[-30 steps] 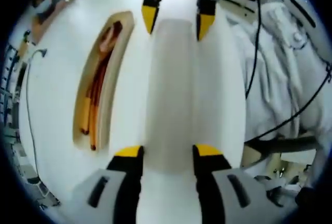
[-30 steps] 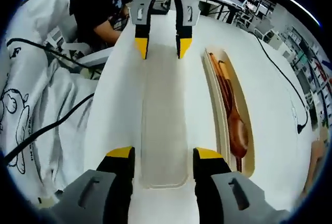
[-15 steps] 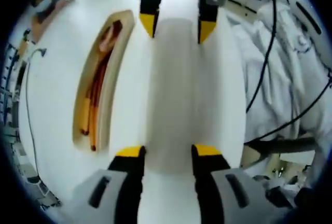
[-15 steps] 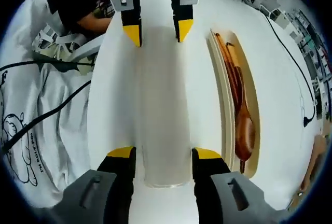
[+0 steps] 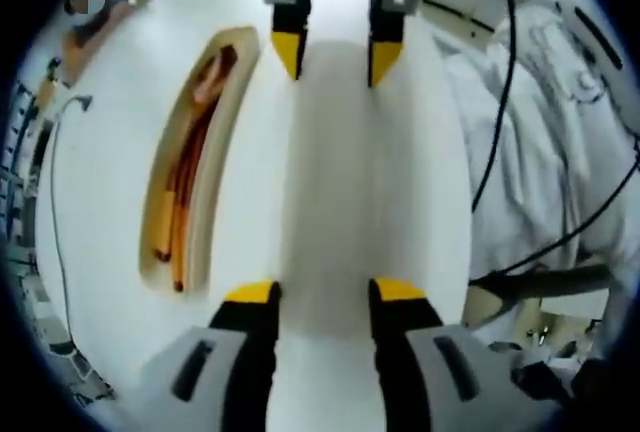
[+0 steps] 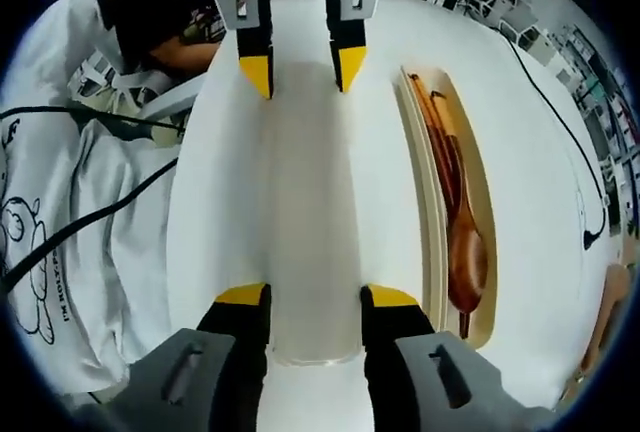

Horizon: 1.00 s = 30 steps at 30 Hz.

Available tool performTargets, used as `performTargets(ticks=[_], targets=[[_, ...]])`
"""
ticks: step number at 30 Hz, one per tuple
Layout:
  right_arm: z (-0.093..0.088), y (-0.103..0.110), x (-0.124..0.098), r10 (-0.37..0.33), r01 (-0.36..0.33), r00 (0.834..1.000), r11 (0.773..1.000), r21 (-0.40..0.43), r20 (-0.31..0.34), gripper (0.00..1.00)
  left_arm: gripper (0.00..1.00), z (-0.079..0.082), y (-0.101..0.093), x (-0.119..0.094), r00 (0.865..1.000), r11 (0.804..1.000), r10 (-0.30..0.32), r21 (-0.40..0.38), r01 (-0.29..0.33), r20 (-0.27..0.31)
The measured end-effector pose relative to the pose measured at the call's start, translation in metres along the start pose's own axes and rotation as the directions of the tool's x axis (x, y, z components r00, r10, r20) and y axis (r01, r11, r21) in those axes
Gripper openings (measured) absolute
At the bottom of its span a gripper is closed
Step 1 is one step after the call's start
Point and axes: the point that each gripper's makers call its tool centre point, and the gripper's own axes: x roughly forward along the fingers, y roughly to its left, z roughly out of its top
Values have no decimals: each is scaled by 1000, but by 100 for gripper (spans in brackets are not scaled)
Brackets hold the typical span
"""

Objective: Arrange the utensils inside the cutlery case until each visible utensil rests in its matching compartment.

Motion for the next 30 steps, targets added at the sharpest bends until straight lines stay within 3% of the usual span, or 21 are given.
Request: performTargets(ticks=[6, 15, 27, 28, 29, 30], targets=[[0, 11, -1, 2, -2, 1000, 1000, 2, -4, 35, 37, -4, -8, -2, 999, 999, -18, 29, 19, -41], [-5, 4, -2, -14, 14, 999, 1000, -1, -30, 35, 35, 4, -7, -8, 1000, 999, 10, 53, -10, 0], [-6, 8, -1, -22, 21, 999, 1000, -18, -32, 35, 37, 6, -16, -1, 1000, 995, 4, 100, -3, -5], [-5, 8, -1, -24, 24, 999, 999, -24, -25, 35, 38, 4, -17, 3, 1000, 994, 4, 108, -2, -11], [-5, 7, -1, -19, 18, 999, 1000, -25, -29, 35, 38, 3, -18, 2, 1000, 998, -7, 63, 9, -27], [-4, 7, -1, -21, 21, 999, 1000, -22, -28, 35, 39, 3, -17, 2, 999, 995, -10, 94, 13, -34]])
